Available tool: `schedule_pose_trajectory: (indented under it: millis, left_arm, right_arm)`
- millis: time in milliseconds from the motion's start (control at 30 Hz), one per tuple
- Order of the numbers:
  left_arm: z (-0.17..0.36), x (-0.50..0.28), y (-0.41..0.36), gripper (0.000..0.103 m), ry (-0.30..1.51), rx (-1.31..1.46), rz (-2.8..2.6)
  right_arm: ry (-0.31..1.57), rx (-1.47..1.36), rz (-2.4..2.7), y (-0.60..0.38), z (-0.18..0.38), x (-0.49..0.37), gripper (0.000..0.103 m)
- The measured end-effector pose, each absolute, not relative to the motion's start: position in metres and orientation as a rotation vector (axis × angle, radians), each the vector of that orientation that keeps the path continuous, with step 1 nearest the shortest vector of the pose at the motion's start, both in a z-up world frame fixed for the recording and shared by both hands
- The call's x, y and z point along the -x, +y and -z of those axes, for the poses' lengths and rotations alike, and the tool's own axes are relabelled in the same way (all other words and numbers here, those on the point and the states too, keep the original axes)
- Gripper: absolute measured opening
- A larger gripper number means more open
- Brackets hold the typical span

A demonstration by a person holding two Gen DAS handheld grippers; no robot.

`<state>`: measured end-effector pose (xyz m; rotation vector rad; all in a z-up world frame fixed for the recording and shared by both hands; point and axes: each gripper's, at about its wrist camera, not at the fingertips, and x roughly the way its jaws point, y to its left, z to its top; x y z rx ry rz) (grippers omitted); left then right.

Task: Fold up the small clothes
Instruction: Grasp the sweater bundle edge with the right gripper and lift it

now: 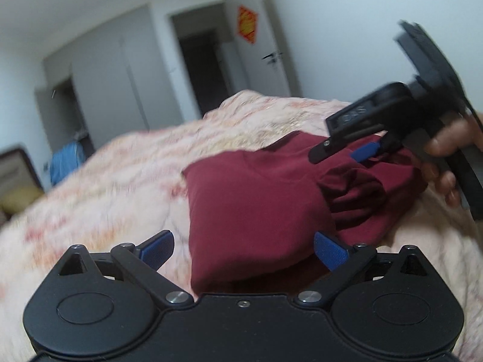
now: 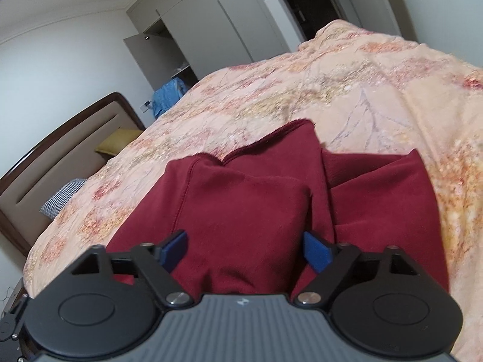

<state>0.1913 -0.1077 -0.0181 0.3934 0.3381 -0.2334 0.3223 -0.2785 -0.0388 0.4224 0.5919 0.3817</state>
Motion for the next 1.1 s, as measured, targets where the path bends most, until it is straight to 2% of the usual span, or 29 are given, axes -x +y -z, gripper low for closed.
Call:
schedule_pose_trajectory:
  millis: [33,100,200,267,467,767,833,867,967,1033,1100]
  left_arm:
    - [0.017,-0.189,-0.11,0.095,0.323,-0.417,0.247]
    - [0.016,-0.185,-0.114,0.094,0.304,-0.445,0.294]
    - [0.017,-0.182,-0.119,0.091,0.315,-0.462,0.352]
    - [0.02,-0.183,-0.123,0.088,0.324,-0.484,0.369]
    - [0.027,-0.192,-0.124,0.078,0.338,-0.592,0.34]
    - [0.021,-0.198,-0.113,0.042,0.38,-0.47,0.443]
    - [0.016,-0.198,-0.112,0.031,0.377,-0.423,0.458]
    - [0.014,-0.198,-0.11,0.029,0.375,-0.403,0.467]
    - [0.006,-0.203,-0.105,0.02,0.38,-0.328,0.483]
    - [-0.002,-0.207,-0.104,0.014,0.379,-0.267,0.489]
    - [-0.011,-0.207,-0.106,0.013,0.357,-0.224,0.504]
  right_arm:
    - [0.588,-0.431,-0.374,-0.28,0.039,-0.323,0.072]
    - [0.581,-0.451,-0.36,-0.283,0.039,-0.324,0.059]
    - [0.575,-0.475,-0.346,-0.287,0.041,-0.326,0.047]
    - [0.577,-0.482,-0.342,-0.289,0.043,-0.327,0.044]
    - [0.578,-0.494,-0.352,-0.292,0.047,-0.324,0.044]
    - [0.563,-0.486,-0.34,-0.287,0.048,-0.324,0.044]
    - [0.56,-0.488,-0.335,-0.287,0.045,-0.325,0.037]
    - [0.559,-0.483,-0.333,-0.287,0.044,-0.326,0.027]
    - [0.545,-0.474,-0.343,-0.289,0.036,-0.332,0.015]
    - [0.523,-0.465,-0.356,-0.292,0.027,-0.336,0.012]
    - [0.486,-0.453,-0.369,-0.297,0.013,-0.34,0.01]
